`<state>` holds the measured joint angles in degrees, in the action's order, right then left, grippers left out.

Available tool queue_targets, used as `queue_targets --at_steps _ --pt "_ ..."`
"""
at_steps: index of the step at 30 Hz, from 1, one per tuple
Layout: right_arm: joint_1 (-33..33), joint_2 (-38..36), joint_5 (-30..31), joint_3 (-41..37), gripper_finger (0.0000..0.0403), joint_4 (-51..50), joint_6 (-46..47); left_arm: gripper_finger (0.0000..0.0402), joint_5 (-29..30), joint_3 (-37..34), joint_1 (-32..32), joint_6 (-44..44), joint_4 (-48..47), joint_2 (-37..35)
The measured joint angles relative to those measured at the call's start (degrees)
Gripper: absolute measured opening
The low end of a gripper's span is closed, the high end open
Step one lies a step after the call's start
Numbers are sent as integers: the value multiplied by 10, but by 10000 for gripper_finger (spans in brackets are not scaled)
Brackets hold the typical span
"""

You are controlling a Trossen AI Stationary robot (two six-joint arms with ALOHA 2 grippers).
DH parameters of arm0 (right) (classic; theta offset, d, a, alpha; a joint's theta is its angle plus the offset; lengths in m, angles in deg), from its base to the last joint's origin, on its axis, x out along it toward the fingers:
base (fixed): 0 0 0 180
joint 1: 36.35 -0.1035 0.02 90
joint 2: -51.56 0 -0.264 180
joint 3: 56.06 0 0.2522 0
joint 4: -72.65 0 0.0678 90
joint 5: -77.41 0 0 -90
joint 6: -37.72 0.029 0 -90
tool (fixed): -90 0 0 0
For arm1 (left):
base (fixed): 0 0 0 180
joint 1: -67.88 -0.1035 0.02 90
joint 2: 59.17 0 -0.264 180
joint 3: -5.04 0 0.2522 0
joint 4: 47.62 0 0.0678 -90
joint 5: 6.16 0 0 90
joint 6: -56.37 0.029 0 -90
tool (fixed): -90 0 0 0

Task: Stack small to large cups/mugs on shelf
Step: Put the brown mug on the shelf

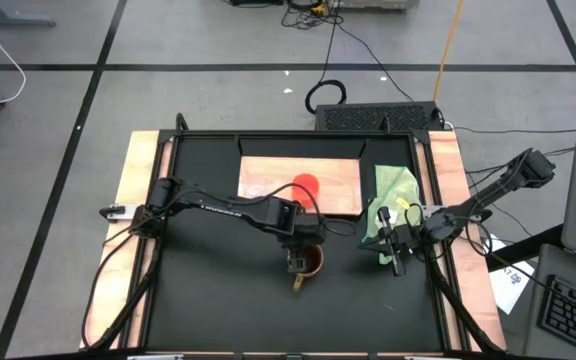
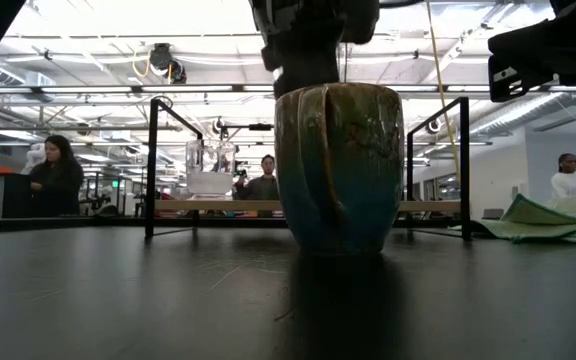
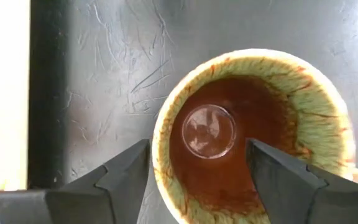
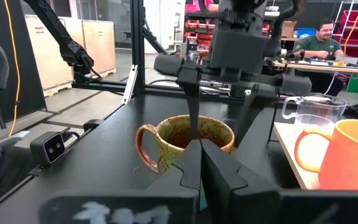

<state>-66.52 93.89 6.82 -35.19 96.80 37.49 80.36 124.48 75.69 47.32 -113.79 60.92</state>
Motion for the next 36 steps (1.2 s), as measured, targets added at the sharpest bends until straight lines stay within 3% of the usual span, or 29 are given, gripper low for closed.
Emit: queue_targets --at_steps 14,19,23,29,36 --pt "0 0 0 0 0 -1 -3 260 5 87 2 11 -61 1" --pt "0 0 0 0 0 -5 -5 246 11 149 2 39 -138 1" --pt "0 0 0 0 0 -12 -5 195 72 185 16 74 -167 -26" --pt "0 0 0 0 0 -13 -7 24 108 177 40 90 -157 -118" --pt "0 0 0 0 0 -11 -9 4 205 42 72 83 -78 -262"
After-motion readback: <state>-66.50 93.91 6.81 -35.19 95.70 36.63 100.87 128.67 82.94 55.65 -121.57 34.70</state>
